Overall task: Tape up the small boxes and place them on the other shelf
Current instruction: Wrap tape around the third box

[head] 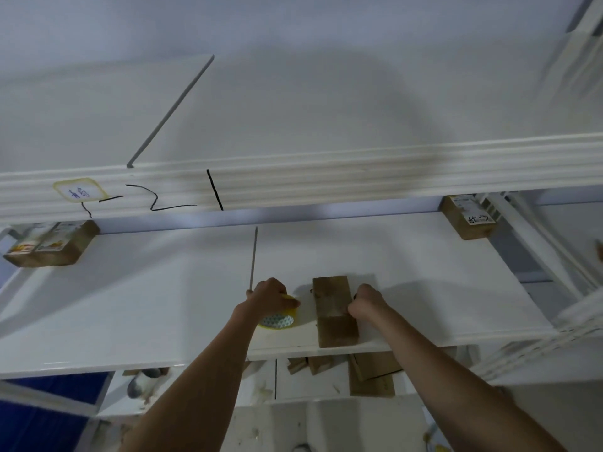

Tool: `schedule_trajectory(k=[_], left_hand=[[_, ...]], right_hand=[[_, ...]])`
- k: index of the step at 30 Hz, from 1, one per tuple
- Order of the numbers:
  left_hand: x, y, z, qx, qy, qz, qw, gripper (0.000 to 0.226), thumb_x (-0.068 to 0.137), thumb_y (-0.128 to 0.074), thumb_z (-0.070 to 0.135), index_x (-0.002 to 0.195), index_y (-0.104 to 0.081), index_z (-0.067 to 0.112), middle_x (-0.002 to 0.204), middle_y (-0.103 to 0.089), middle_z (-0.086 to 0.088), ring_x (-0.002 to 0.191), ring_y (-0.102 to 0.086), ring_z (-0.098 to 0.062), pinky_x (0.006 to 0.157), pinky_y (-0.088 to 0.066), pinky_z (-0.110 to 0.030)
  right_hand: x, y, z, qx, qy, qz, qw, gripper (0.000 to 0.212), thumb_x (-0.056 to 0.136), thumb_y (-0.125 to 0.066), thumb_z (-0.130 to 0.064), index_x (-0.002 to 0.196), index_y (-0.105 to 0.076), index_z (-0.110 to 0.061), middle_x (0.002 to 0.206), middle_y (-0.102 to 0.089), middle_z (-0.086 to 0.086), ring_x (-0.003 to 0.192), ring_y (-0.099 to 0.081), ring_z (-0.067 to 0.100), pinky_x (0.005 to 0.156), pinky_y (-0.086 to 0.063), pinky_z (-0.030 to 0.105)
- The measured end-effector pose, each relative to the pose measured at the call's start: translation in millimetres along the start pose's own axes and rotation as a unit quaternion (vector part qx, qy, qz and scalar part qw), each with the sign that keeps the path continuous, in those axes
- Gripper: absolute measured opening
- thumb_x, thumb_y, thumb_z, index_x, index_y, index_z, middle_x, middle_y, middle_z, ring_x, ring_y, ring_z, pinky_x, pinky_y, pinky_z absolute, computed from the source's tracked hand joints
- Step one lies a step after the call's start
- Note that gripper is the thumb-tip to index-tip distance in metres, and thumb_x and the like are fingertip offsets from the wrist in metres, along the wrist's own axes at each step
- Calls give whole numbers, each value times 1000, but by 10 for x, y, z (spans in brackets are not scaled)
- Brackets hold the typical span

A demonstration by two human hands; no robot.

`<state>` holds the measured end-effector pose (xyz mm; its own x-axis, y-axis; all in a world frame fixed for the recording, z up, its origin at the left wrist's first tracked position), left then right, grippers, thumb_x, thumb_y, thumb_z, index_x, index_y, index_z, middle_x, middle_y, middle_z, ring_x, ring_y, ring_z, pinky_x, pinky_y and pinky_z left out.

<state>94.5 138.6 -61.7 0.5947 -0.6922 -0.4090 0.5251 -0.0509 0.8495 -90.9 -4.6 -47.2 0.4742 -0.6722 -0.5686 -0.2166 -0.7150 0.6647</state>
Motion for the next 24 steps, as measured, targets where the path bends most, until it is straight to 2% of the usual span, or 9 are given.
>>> schedule_trajectory(k=[2, 4, 7, 10, 12, 15, 18, 21, 24], left_hand=[[6, -7, -3, -7, -5, 4, 1000, 36, 83, -70, 57, 89, -69, 21, 94, -59, 2, 92, -55, -20, 96, -42, -42], [12, -6, -10, -7, -7, 0, 1000, 35, 83, -70, 57, 86, -67, 22, 93, -60, 2, 92, -56, -19, 96, -45, -42], [15, -6, -12, -8, -5, -3, 1000, 35, 83, -70, 57, 85, -67, 22, 93, -60, 2, 92, -56, -20, 96, -45, -43], [-4, -4, 4, -7, -5, -2, 1000, 35, 83, -70, 56, 85, -68, 21, 92, -60, 1, 92, -56, -20, 96, -45, -43], [-7, -6, 4, -11, -4, -4, 1000, 33, 83, -71, 55, 83, -66, 22, 92, -61, 1, 91, -57, -20, 95, -45, -43], [-9, 1, -8, -16, 0, -2, 1000, 34, 83, -71, 56, 83, -67, 22, 92, -62, 1, 93, -60, -21, 96, -47, -44], [-5, -6, -3, -12, -3, 1, 1000, 36, 83, -70, 56, 87, -69, 21, 93, -61, 1, 92, -58, -20, 96, -47, -43], [-13, -7, -6, -15, -2, 4, 1000, 38, 84, -70, 56, 93, -72, 18, 94, -61, 1, 93, -58, -20, 96, -47, -42], [-22, -12, -9, -18, -5, 4, 1000, 36, 85, -70, 55, 93, -70, 19, 95, -60, 1, 93, -58, -20, 94, -45, -41]], right_hand=[[46, -13, 24, -11, -1, 5, 1000, 5, 92, -57, -6, 92, -53, -8, 87, -55, 6, 77, -58, 19, 59, -48, 26], [75, -4, 52, -10, -6, -3, 1000, 11, 91, -60, -6, 102, -59, -3, 96, -61, 11, 86, -63, 23, 71, -59, 32], [117, -12, 84, 2, -11, -3, 1000, 18, 91, -67, -12, 107, -63, -3, 102, -64, 13, 87, -65, 25, 81, -62, 37], [135, 10, 100, 16, 6, 14, 1000, 19, 90, -71, -16, 101, -69, -2, 94, -69, 13, 81, -68, 24, 75, -61, 35], [169, 118, 169, 43, 17, 78, 996, 22, 90, -71, -24, 91, -70, -3, 85, -71, 12, 76, -70, 25, 66, -60, 33], [158, 352, 383, -39, 16, 188, 981, 26, 92, -64, -22, 71, -54, -10, 64, -55, 4, 62, -58, 23, 48, -37, 23], [131, 377, 596, -125, -26, 145, 981, 30, 90, -67, -23, 72, -45, -14, 72, -52, 2, 70, -56, 21, 53, -38, 25], [179, 232, 713, -145, -32, 95, 984, 35, 85, -74, -39, 80, -52, -12, 83, -61, 5, 81, -62, 24, 62, -43, 26], [226, 135, 783, -117, -26, 108, 987, 30, 85, -75, -35, 86, -58, -10, 86, -63, 7, 79, -60, 25, 63, -43, 27]])
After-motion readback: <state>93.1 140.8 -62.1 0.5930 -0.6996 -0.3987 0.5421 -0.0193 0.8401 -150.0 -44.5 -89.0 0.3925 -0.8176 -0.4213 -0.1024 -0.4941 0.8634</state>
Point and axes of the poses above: each hand's wrist, its own x-axis towards the middle knuckle, its own y-axis out of the back of the hand, z = x × y, the point moved 1 cm from there along x, towards the middle knuckle
